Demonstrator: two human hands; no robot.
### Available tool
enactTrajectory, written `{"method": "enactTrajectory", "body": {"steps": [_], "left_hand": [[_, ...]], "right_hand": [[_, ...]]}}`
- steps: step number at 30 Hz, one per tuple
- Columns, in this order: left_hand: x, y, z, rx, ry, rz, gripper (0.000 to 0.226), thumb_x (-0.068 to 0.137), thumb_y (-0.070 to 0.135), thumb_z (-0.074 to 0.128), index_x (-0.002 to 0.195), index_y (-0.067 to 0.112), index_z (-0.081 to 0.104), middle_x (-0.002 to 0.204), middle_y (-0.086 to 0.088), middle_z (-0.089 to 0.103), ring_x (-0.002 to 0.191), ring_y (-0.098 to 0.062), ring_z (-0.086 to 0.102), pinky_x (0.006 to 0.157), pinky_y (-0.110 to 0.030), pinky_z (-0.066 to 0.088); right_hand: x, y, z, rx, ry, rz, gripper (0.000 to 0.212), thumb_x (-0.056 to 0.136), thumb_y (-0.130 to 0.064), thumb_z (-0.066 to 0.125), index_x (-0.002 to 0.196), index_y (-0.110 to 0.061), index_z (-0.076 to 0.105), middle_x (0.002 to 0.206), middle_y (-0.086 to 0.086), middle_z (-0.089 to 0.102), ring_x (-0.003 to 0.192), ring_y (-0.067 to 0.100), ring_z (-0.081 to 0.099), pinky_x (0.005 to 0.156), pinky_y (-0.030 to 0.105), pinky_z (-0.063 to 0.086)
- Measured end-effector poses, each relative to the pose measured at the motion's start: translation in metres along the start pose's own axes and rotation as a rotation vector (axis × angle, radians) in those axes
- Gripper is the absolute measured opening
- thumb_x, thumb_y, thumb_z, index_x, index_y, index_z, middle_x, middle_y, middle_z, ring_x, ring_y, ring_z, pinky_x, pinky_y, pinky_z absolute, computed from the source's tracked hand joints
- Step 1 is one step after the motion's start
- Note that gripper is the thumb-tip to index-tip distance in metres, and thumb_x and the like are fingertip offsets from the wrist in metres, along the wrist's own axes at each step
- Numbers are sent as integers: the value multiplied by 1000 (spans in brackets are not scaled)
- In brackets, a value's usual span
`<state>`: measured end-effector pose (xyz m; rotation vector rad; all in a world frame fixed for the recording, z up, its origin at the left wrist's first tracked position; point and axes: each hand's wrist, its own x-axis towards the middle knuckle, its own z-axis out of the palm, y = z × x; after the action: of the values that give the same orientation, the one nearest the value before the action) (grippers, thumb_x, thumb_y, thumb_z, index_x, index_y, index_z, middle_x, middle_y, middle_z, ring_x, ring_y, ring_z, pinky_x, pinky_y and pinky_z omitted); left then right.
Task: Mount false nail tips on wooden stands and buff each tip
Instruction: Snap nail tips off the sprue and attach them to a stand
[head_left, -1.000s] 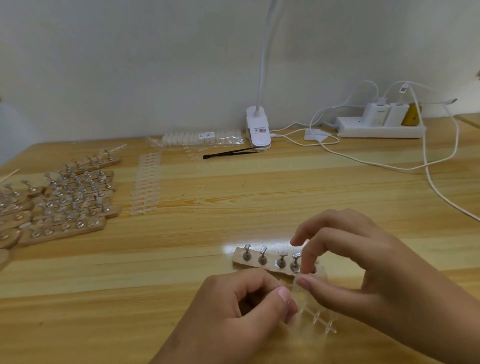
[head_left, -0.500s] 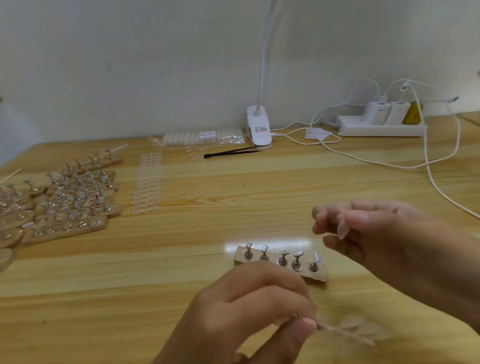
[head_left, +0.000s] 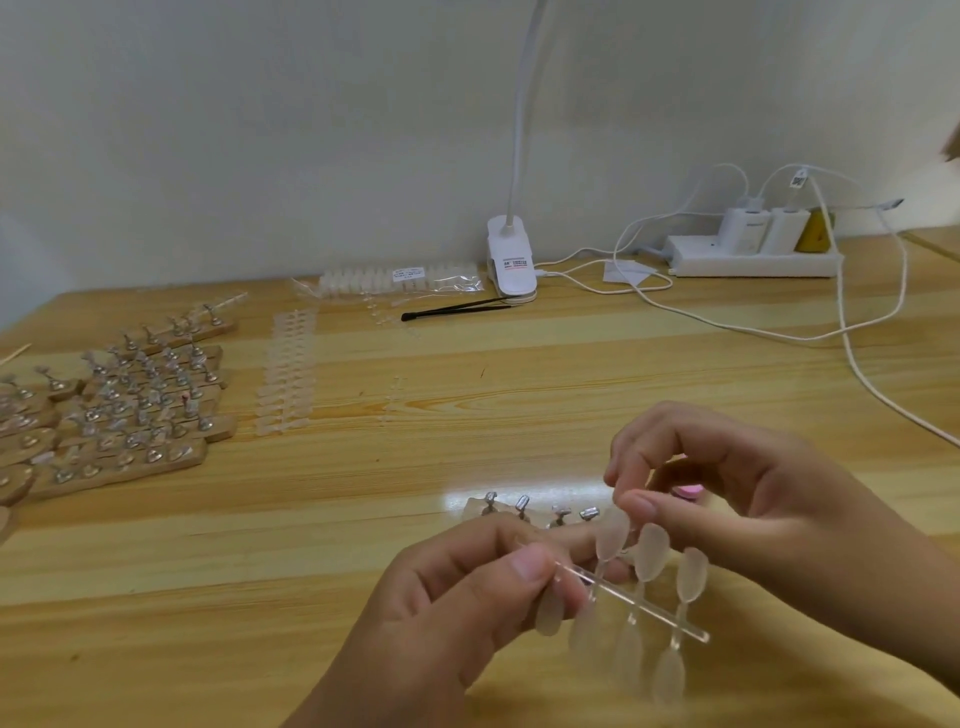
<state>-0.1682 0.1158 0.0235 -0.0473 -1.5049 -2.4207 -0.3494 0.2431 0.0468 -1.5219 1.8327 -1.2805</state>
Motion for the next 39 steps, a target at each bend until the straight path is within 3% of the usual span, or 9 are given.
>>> {"method": "enactTrajectory", "body": {"steps": [8,12,16,20,24,28,31,35,39], "left_hand": [[1,0,-2,64,88,-17,11,81,28,72,74,20,73,79,5,73,84,-2,69,72,-12,50],[-1,4,-4,418,48,-26,18,82,28,57,71,21,70,105,3,75,94,-8,69,79,-14,49],[1,19,-18,885,147,115,17,70,32,53,56,26,59,91,8,68,82,-7,62,73,-17,45],[11,33,-43,966,305,-89,23,63,44,52,52,24,58,107,23,62,101,5,57,88,-27,45],[16,33,-53,1080,236,-246,20,72,30,50,57,21,58,114,33,63,113,12,52,96,-28,40],[12,31,-49,1180,150,-283,18,71,28,51,62,15,61,107,28,65,85,11,58,68,-9,38],[10,37,-48,1164,26,-342,19,76,25,53,65,11,60,105,21,67,71,4,58,63,-8,40],[9,54,-51,1100,-135,-484,17,79,37,52,69,28,63,112,23,69,91,-9,64,79,-28,49],[8,59,-50,1040,-186,-555,21,84,28,53,65,30,63,109,19,71,81,7,61,69,-8,42]], "right_hand": [[-1,-2,-2,-187,15,-130,20,73,-55,70,87,-41,66,105,-13,66,98,16,61,75,17,45],[1,-2,-3,-170,48,-166,19,74,-51,71,85,-37,66,103,-11,66,98,17,63,76,20,46],[4,1,-14,-129,72,-151,20,73,-51,71,83,-34,68,101,-12,67,101,13,65,83,19,50],[5,7,-16,-336,53,-136,21,72,-59,67,79,-39,65,103,-19,63,96,4,61,78,10,45],[2,9,-9,-383,78,-175,19,76,-58,65,82,-40,62,106,-20,59,94,6,60,72,16,47],[-1,10,-2,-438,113,-246,21,79,-54,63,84,-33,62,110,-22,55,95,3,57,58,3,39],[-1,14,0,-480,115,-280,23,80,-51,64,84,-28,63,114,-17,54,104,2,55,71,3,38],[-2,18,2,-546,65,-371,24,83,-49,65,84,-25,65,118,-11,55,105,4,54,82,14,43],[-1,22,5,-594,45,-428,27,84,-49,64,82,-22,67,119,-8,56,105,13,55,84,26,46]]}}
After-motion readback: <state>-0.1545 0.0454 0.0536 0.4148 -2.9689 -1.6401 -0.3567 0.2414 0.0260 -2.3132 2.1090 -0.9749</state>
